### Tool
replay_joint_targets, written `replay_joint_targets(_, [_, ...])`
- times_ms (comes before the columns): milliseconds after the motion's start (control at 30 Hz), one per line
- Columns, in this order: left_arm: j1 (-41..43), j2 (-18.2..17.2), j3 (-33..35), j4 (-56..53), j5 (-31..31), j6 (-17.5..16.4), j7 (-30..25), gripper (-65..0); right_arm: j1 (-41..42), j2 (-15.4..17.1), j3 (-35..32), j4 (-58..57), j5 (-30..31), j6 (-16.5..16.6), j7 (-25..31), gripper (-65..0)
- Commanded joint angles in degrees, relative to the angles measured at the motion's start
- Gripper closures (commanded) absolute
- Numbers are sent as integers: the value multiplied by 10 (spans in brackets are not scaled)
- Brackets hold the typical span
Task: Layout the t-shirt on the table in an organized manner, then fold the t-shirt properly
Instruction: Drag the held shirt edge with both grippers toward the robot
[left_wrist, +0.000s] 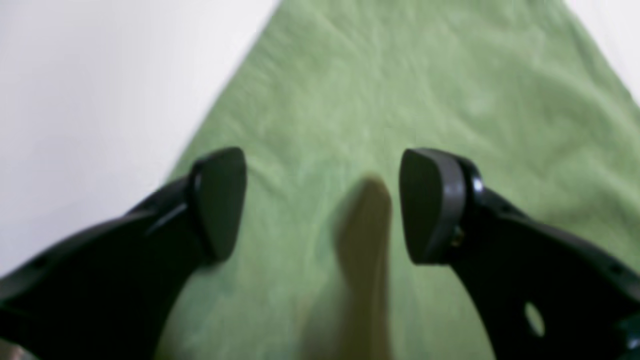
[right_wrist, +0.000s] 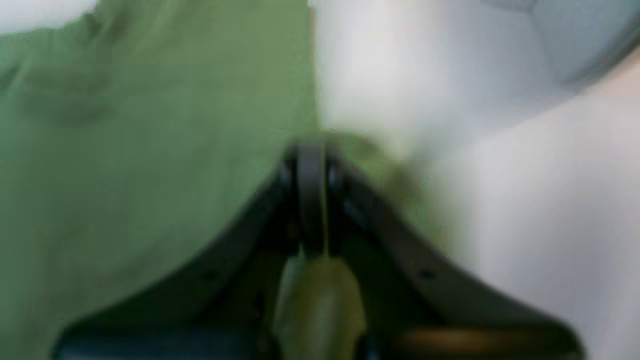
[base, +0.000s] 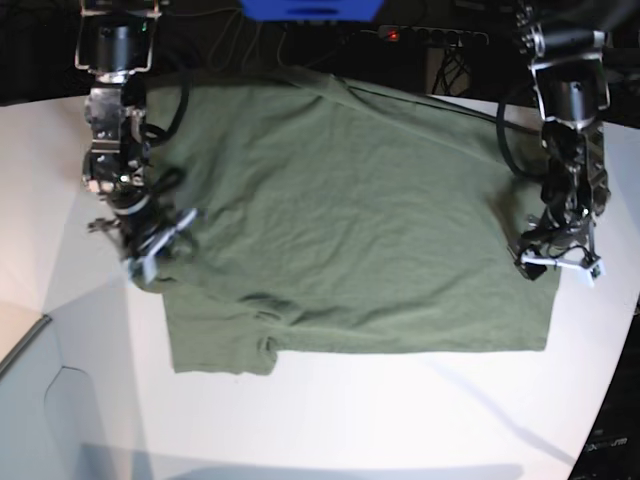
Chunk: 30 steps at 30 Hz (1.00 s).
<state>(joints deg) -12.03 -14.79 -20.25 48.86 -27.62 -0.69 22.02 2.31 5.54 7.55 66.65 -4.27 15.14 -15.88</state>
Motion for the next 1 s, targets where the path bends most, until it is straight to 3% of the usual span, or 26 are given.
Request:
replay_joint_targets(0, [-12, -4, 8, -16, -3, 4, 18, -467, 15, -2, 2, -7, 4, -13, 36, 0])
replay_joint_targets(300, [-66, -4, 106, -129, -3, 4, -99, -467, 127, 14, 1, -188, 4, -13, 38, 0])
replay_joint_targets(500, [-134, 0, 126, -203, -4, 4, -148, -467, 206, 25, 1, -247, 4, -14, 39, 0])
replay_joint_targets(767, [-232, 1, 126, -240, -4, 4, -155, -467, 253, 43, 2, -247, 4, -18, 117, 0])
replay_joint_targets(833, [-250, 1, 126, -240, -4, 4, -155, -467, 264, 46, 2, -247, 4, -35, 119, -2])
replay_joint_targets(967, [-267, -2, 126, -217, -8, 4, -149, -467, 275, 52, 2, -245, 6, -46, 121, -98])
